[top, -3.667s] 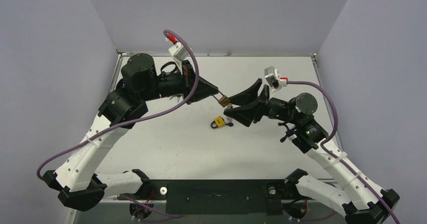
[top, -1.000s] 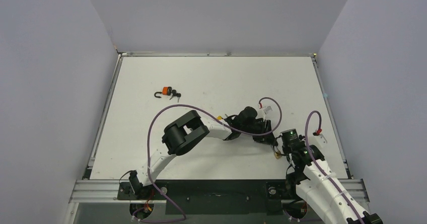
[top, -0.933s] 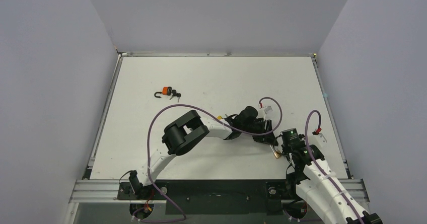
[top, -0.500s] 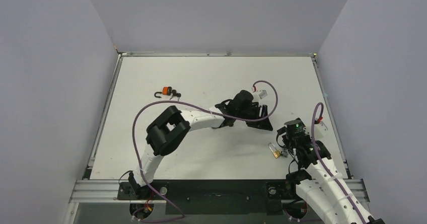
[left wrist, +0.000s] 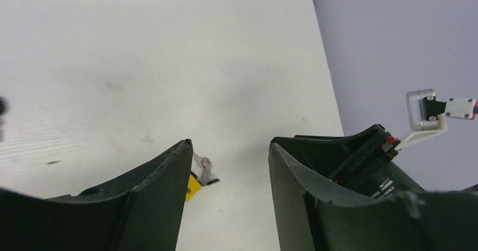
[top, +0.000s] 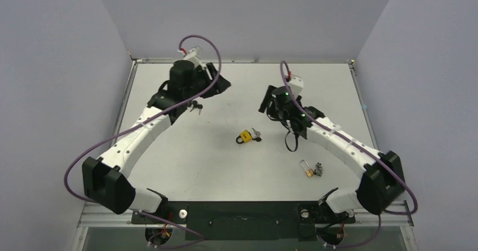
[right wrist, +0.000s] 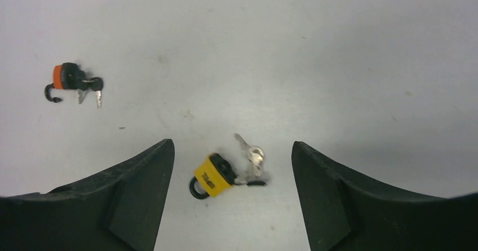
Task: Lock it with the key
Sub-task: Move the lock to the center of the board.
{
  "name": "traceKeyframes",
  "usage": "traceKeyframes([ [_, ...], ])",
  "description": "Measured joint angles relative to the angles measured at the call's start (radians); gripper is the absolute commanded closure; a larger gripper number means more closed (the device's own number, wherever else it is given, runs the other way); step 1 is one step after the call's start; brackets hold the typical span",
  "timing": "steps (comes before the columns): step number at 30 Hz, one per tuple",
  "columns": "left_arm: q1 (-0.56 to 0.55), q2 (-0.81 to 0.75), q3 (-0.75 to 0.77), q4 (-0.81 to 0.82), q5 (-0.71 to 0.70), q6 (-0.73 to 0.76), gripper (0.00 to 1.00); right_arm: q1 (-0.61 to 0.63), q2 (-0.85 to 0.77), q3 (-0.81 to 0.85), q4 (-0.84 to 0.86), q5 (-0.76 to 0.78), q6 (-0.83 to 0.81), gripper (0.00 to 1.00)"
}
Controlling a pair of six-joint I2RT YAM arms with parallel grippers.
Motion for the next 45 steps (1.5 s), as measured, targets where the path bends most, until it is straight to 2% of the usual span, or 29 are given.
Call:
traceKeyframes([
  [4, 0.162, -0.116, -0.022, -0.106, -0.046, 0.011, 0.5, 0.053, 0.279, 0.202, 0.131, -0.086, -0.159, 0.32],
  [7, 0.23, -0.156, -0.027, -0.178, -0.052, 0.025, 0.5, 0.086, 0.453, 0.346, 0.178, -0.147, -0.254, 0.32],
  [14, 0.284, -0.186, -0.027, -0.298, -0.043, 0.049, 0.46, 0.133, 0.794, 0.731, 0.201, -0.317, -0.413, 0.34],
  [19, 0.323, -0.214, -0.027, -0.338, -0.037, 0.051, 0.46, 0.152, 0.991, 0.976, 0.205, -0.416, -0.454, 0.35],
  [24, 0.343, -0.237, -0.024, -0.355, -0.029, 0.048, 0.45, 0.166, 1.158, 1.136, 0.217, -0.477, -0.445, 0.37],
  [34, 0.396, -0.237, 0.014, -0.388, 0.003, 0.048, 0.44, 0.171, 1.375, 1.242, 0.349, -0.513, -0.301, 0.45],
  [45, 0.441, -0.218, 0.051, -0.409, 0.06, 0.04, 0.44, 0.195, 1.407, 1.289, 0.417, -0.493, -0.218, 0.54],
])
